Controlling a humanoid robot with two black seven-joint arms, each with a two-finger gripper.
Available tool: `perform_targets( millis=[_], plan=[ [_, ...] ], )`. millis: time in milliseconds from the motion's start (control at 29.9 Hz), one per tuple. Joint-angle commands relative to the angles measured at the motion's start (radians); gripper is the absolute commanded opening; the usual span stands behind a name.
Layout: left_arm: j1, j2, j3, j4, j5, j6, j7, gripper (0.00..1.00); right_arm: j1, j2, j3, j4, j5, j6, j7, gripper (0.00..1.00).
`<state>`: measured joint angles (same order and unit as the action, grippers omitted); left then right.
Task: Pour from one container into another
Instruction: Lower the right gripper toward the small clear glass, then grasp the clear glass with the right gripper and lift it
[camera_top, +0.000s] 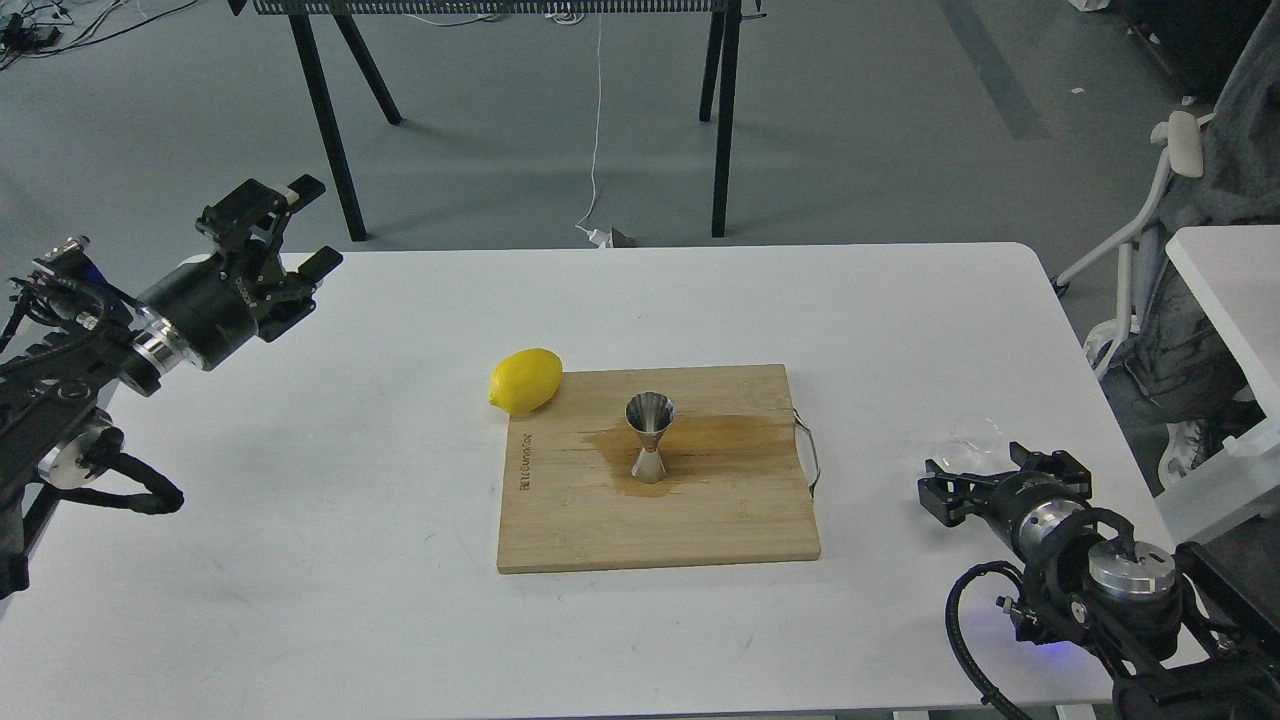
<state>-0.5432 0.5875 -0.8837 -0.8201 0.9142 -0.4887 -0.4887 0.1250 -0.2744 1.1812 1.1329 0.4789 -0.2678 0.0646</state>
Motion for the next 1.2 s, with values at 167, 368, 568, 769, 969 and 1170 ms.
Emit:
perform_targets(
  millis=[167,368,568,769,969,1170],
  plan=[
    [0.0,0.0,0.0,0.015,-0.002,0.0,0.0,0.97,0.03,0.007,-0.005,-0.038,-0.002,0.001,-0.002,0.98],
    [0.0,0.0,0.0,0.018,-0.002,0.0,0.0,0.97,0.039,0.007,-0.017,-0.056,-0.002,0.002,-0.002,0.96],
    [0.006,0.0,0.0,0.021,0.0,0.0,0.0,0.97,0.041,0.009,-0.017,-0.058,-0.002,0.004,0.004,0.84],
    [0.008,0.0,0.0,0.024,-0.002,0.0,0.0,0.97,0.045,0.009,-0.017,-0.056,-0.003,0.007,0.006,0.78],
    [0.008,0.0,0.0,0.024,-0.002,0.0,0.0,0.97,0.047,0.009,-0.017,-0.058,-0.02,0.007,0.006,0.75],
    [0.006,0.0,-0.001,0.024,-0.002,0.0,0.0,0.97,0.048,0.009,-0.017,-0.058,-0.025,0.009,0.006,0.7]
  ],
)
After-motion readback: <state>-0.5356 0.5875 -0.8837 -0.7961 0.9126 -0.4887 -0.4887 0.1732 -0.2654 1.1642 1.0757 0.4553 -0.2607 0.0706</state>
